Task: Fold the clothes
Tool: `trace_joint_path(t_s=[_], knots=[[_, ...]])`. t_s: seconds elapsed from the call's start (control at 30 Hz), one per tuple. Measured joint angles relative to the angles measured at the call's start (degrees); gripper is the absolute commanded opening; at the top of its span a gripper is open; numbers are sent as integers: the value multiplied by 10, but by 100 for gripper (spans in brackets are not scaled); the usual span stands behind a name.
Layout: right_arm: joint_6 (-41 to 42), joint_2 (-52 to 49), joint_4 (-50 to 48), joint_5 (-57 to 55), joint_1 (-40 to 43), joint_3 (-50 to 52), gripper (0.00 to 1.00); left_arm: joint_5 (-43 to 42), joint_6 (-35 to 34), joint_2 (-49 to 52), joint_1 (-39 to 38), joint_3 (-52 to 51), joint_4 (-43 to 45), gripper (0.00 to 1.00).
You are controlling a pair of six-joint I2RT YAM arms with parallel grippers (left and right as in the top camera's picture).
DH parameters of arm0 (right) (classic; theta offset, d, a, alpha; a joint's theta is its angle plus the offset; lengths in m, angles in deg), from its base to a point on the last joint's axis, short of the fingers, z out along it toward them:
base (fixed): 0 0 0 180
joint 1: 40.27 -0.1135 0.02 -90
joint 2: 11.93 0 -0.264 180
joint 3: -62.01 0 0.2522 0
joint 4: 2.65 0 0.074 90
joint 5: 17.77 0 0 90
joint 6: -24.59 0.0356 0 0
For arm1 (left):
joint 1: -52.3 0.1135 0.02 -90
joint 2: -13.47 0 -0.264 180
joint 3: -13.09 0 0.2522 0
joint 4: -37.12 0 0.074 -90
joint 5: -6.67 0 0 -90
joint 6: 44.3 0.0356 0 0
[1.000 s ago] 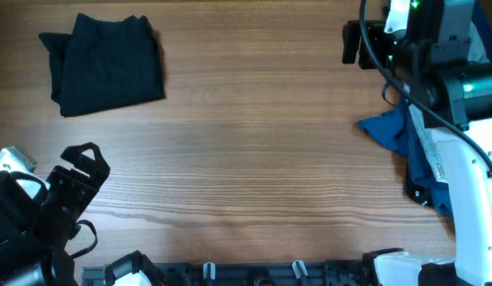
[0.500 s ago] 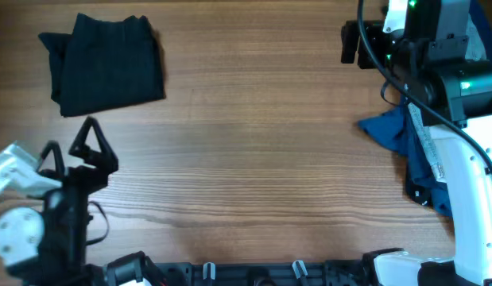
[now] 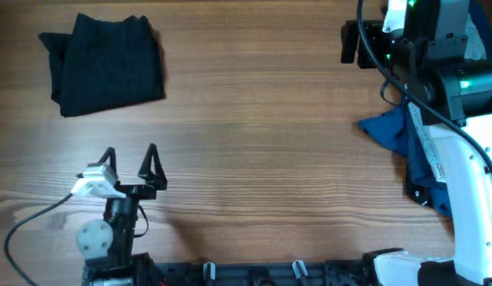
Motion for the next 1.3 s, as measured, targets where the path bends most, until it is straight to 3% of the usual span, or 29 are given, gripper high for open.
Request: trace_joint_path(t_s=[0.2,0.93,1.0,1.1,1.2,1.3], knots=[[0,0,0,0,0,0,100,-3,0,-18,-6,-50,-9,100],[-5,1,-1,0,0,0,100,-3,2,-23,-21,-51,-8,100],[-15,23,-37,-2,0,10,100,-3,2,-23,-21,-51,-8,100],[-78,155,-180,32,8,106,99,-3,2,-23,-21,-51,-8,100],[-101,317,-403,132,79,321,100,-3,2,-24,-21,-51,-7,100],[-70,471,-562,186,133,635,100,-3,2,-25,-21,-51,-6,100]])
